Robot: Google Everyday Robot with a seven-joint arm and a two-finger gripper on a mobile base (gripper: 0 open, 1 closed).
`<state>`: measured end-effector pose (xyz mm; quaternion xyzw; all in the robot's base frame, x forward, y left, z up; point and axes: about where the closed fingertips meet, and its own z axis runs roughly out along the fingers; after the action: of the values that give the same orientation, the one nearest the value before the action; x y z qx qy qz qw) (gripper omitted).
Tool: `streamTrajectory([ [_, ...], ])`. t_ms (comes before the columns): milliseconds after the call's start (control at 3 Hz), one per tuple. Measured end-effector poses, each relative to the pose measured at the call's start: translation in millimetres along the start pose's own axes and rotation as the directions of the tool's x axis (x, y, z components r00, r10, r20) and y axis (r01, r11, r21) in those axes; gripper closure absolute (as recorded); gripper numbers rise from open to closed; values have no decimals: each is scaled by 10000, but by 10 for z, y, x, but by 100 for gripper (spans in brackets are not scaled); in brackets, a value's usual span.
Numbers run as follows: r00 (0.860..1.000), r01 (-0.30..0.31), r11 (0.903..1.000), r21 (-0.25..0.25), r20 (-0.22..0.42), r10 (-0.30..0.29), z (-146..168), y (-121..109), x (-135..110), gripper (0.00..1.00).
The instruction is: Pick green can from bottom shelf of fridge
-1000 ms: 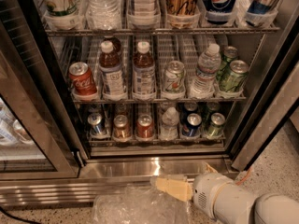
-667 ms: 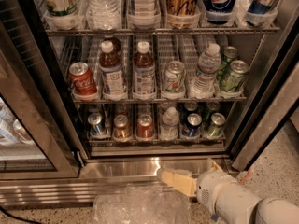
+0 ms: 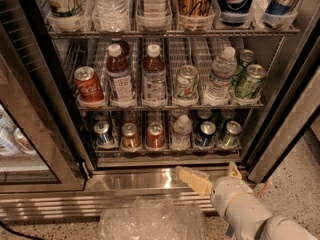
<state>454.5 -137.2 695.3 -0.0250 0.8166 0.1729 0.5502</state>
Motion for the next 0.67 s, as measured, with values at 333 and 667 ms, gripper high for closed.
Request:
streamTrajectory([
  [333, 9991, -73, 9955, 949, 430, 32, 286, -352, 50, 0],
  [667, 9991, -73, 9955, 949, 430, 32, 286, -352, 50, 0],
])
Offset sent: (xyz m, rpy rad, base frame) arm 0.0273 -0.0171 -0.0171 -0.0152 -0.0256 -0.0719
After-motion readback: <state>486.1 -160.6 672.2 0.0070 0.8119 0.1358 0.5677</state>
